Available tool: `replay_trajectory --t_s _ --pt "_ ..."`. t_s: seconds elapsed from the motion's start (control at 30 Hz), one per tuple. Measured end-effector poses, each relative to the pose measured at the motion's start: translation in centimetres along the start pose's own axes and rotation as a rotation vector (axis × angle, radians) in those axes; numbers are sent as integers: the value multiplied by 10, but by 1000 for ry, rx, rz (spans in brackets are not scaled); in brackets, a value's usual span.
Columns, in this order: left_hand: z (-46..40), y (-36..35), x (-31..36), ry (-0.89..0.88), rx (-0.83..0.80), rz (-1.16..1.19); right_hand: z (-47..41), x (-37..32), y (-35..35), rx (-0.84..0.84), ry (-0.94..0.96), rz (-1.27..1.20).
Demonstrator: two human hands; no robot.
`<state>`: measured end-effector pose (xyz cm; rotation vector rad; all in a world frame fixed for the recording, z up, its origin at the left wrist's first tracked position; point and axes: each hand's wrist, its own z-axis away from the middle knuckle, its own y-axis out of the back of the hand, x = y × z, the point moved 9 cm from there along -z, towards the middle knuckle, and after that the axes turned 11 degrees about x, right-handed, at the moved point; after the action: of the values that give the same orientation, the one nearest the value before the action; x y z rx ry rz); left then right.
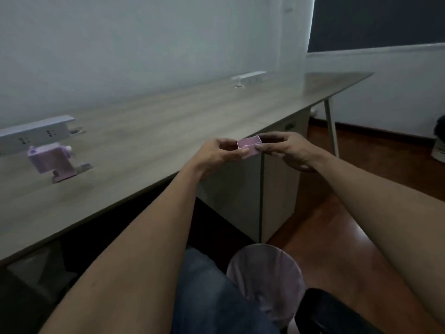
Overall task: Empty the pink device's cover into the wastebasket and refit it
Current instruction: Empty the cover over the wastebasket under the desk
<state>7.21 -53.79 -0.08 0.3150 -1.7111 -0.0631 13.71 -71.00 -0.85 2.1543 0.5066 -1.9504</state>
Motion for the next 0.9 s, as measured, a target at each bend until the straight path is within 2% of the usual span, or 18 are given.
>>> replay_trajectory --t_s 0.2,0.47,0.67,0.8,0.9 --pt "22 -41 -83 127 1 -32 23 97 32 60 -197 -81" --pt "60 -87 -225 423 -27 95 60 224 47 52 -500 43" --pt "89 -106 -290 707 -110 46 93 293 40 -61 -823 120" --pt "96 -107 -321 878 -44 -15 104 315 34 -44 -986 60" --pt "94 -107 -333 953 40 58 105 328 30 -25 -1034 52"
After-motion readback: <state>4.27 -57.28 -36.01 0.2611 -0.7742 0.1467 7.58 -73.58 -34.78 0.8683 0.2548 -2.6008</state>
